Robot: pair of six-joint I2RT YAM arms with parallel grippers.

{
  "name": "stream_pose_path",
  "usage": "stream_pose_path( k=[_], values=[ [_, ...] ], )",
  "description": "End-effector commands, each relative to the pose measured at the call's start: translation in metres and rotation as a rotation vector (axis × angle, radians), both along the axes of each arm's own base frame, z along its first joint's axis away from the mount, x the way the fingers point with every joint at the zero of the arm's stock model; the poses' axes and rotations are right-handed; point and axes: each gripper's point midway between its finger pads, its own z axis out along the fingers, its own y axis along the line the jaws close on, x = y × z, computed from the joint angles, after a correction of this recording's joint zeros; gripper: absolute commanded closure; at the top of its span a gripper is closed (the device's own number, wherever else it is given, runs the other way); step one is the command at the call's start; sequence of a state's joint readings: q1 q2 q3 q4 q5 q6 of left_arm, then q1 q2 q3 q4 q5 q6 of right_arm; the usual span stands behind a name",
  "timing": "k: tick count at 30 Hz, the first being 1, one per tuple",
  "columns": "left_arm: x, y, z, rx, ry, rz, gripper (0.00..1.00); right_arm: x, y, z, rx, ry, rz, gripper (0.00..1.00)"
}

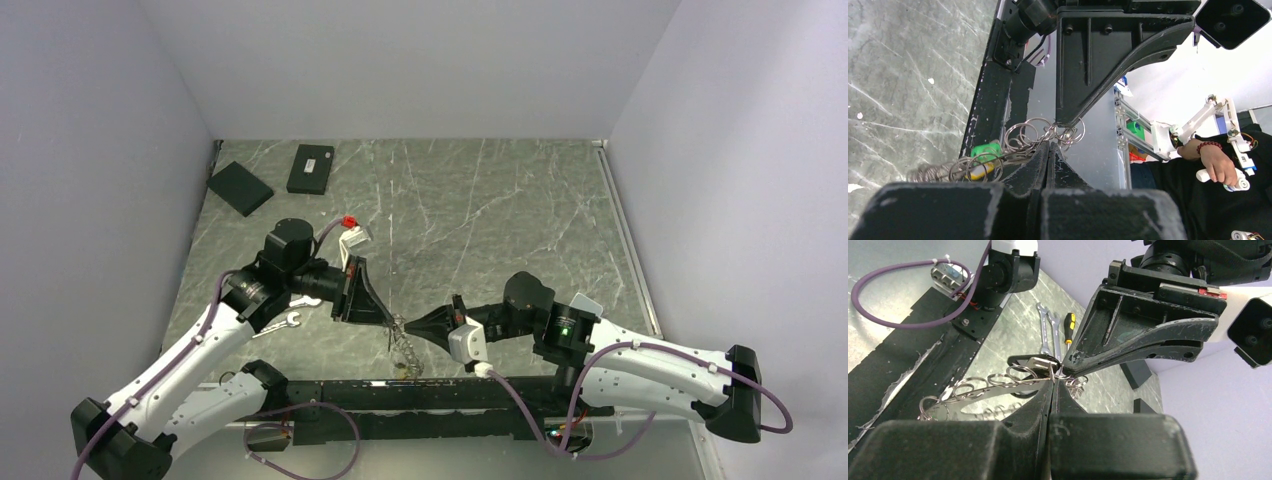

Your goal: Put the keys on the keyring

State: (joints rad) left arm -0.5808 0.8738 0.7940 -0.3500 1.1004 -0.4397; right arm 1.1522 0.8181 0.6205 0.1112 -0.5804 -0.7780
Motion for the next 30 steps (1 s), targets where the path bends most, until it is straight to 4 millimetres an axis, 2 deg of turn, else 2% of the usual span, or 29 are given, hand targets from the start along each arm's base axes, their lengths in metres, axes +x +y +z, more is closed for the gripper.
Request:
stream_pose_path(
  k=[1, 4, 11, 20, 24, 30],
  values=[
    [-0.003, 0.0, 0.012, -0.017, -0.051, -0.005, 0.98, 0.0, 0.002, 0.049, 0.158, -0.071, -0.002, 1.0],
    [-0.004, 0.002, 0.014, -0.011, -0.073, 0.005, 0.81, 0.002, 0.003, 0.048, 0.162, -0.068, -0.01, 1.0],
    [-0.003, 0.006, 0.023, -0.02, -0.132, 0.034, 0.58, 0.003, 0.003, 0.048, 0.171, -0.061, -0.016, 1.0],
    [-0.002, 0.011, 0.04, -0.06, -0.248, 0.084, 0.53, 0.004, 0.005, 0.045, 0.16, -0.036, -0.02, 1.0],
    [0.002, 0.018, 0.052, -0.078, -0.352, 0.156, 0.47, 0.006, 0.007, 0.044, 0.148, -0.017, -0.028, 1.0],
    [0.006, 0.022, 0.049, -0.044, -0.407, 0.173, 0.45, 0.007, 0.009, 0.046, 0.162, 0.005, -0.031, 1.0]
  ],
)
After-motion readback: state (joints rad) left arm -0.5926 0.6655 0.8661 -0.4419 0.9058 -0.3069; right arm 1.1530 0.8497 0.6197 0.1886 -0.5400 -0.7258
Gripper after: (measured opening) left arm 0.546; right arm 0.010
